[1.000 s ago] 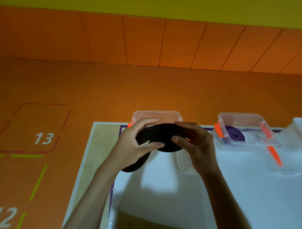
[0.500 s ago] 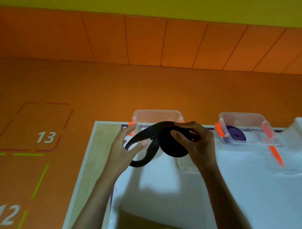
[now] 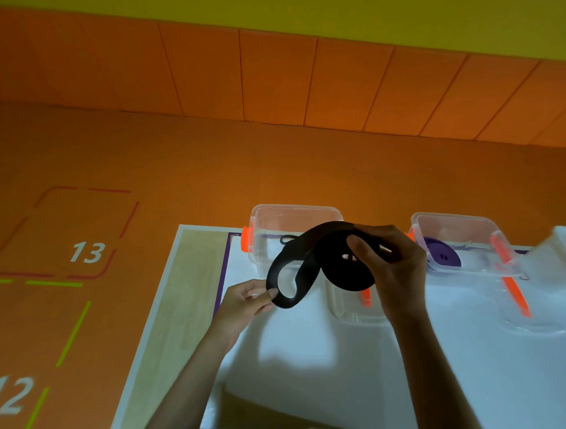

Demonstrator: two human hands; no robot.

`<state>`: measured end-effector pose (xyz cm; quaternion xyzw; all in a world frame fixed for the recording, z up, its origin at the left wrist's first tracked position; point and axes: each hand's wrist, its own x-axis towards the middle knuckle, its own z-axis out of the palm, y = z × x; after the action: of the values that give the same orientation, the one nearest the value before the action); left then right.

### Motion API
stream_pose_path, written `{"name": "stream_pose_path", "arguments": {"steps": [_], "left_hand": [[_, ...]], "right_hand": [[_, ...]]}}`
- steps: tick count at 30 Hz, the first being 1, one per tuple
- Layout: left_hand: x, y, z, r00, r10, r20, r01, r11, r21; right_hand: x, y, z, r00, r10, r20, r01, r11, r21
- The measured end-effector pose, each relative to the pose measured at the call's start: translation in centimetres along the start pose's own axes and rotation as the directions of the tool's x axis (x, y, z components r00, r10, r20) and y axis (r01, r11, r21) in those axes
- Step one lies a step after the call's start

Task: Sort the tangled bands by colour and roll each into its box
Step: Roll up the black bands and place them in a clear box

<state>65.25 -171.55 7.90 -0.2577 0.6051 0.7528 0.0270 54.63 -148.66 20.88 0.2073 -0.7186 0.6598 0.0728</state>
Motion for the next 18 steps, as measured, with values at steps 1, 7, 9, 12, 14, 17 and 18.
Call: {"name": "stream_pose_path", "arguments": {"steps": [1,7,9,12,14,17,18], "left_hand": [[0.1,-0.1,0.1,1.0,-0.004,0.03,0.004,1.0,0.0],[-0.2,-1.2,-1.7,0.97,0.007,0.243,0.116,0.867,-0.485],[-0.5,-1.3,-2.9,0.944,0.076,0.321,0.134,0.801,-0.584],[-0.9,-0.7,-4.2,0.909,0.111,0.403,0.116,0.858,-0.5],[-1.0,-0.4,-5.0,0.916,0.031,0.4,0.115,0.935,-0.336],[-1.3,0.9,-5.6,0.933,-0.139,0.333,0.134,0.99,0.038],[-1.5,1.6,-5.5,0.939,-0.182,0.292,0.143,0.978,0.15]], "right_hand": [[0.0,0.0,0.0,1.0,0.006,-0.002,-0.006,1.0,0.012],[-0.2,1.7,-1.7,0.999,0.036,-0.037,-0.041,0.99,-0.135],[-0.3,2.6,-2.2,0.994,0.077,-0.081,-0.089,0.983,-0.158],[-0.8,3.2,-2.1,0.989,0.108,-0.1,-0.12,0.984,-0.128],[-1.1,3.2,-2.0,0.993,0.098,-0.068,-0.106,0.987,-0.121],[-1.0,2.6,-1.9,0.998,0.065,-0.008,-0.066,0.991,-0.115],[-0.8,2.2,-1.8,0.999,0.047,0.019,-0.044,0.991,-0.129]]}}
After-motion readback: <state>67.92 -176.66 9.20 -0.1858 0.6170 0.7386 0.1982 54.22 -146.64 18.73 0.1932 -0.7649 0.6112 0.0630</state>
